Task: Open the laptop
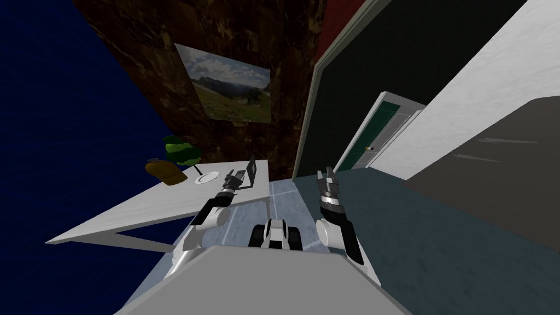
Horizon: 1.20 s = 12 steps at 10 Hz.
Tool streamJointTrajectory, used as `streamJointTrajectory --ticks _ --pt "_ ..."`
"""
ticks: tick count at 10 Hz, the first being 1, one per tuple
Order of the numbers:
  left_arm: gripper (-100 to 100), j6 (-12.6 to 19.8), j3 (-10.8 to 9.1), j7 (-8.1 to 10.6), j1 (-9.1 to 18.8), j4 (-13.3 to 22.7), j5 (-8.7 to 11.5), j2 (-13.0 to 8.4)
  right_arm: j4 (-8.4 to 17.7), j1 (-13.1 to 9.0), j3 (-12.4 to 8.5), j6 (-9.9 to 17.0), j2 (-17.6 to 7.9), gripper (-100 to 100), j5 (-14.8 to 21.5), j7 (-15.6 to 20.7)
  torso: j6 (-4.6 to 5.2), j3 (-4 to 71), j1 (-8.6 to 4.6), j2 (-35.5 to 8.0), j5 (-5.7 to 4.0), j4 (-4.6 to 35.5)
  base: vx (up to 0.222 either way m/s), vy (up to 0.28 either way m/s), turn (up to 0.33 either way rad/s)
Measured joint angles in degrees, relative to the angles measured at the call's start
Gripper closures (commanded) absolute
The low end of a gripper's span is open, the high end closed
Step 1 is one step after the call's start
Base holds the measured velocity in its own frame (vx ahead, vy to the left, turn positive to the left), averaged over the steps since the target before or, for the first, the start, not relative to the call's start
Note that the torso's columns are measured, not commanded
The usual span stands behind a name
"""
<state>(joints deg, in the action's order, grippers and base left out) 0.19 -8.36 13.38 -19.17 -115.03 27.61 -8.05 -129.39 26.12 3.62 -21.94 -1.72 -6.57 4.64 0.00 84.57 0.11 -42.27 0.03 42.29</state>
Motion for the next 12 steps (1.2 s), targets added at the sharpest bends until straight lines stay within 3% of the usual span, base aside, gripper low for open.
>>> streamJointTrajectory --ticks 4,8,10,11,12 --pt "-100 4.65 -1.83 1.48 1.07 2.21 3.66 4.49 0.0 -0.01 0.0 0.0 0.0 0 0.0 0.0 0.22 0.18 -0.13 0.32 0.05 -0.17 0.08 -0.11 0.066" --pt "-100 6.53 -2.14 1.67 1.53 2.85 4.46 9.71 0.0 -0.01 -0.01 0.0 -0.01 0 0.0 0.0 0.12 0.13 -0.02 0.24 0.06 -0.13 0.019 -0.022 0.014" --pt "-100 7.06 -2.43 1.78 1.29 2.24 4.66 9.64 0.0 0.0 -0.01 0.0 -0.01 0 0.0 0.0 0.03 0.22 0.01 0.38 -0.01 -0.08 0.076 -0.001 0.009" --pt "100 7.19 -2.48 1.81 1.29 2.08 4.69 9.62 0.0 -0.01 -0.01 0.0 -0.01 0 0.0 0.0 0.05 0.14 -0.02 0.21 0.02 -0.1 0.0 0.0 0.0" --pt "100 7.19 -2.42 1.82 1.28 2.09 4.7 9.64 0.0 -0.02 -0.01 0.0 -0.01 0 0.0 0.0 0.0 0.01 -0.01 0.01 0.0 -0.01 -0.019 0.045 0.004"
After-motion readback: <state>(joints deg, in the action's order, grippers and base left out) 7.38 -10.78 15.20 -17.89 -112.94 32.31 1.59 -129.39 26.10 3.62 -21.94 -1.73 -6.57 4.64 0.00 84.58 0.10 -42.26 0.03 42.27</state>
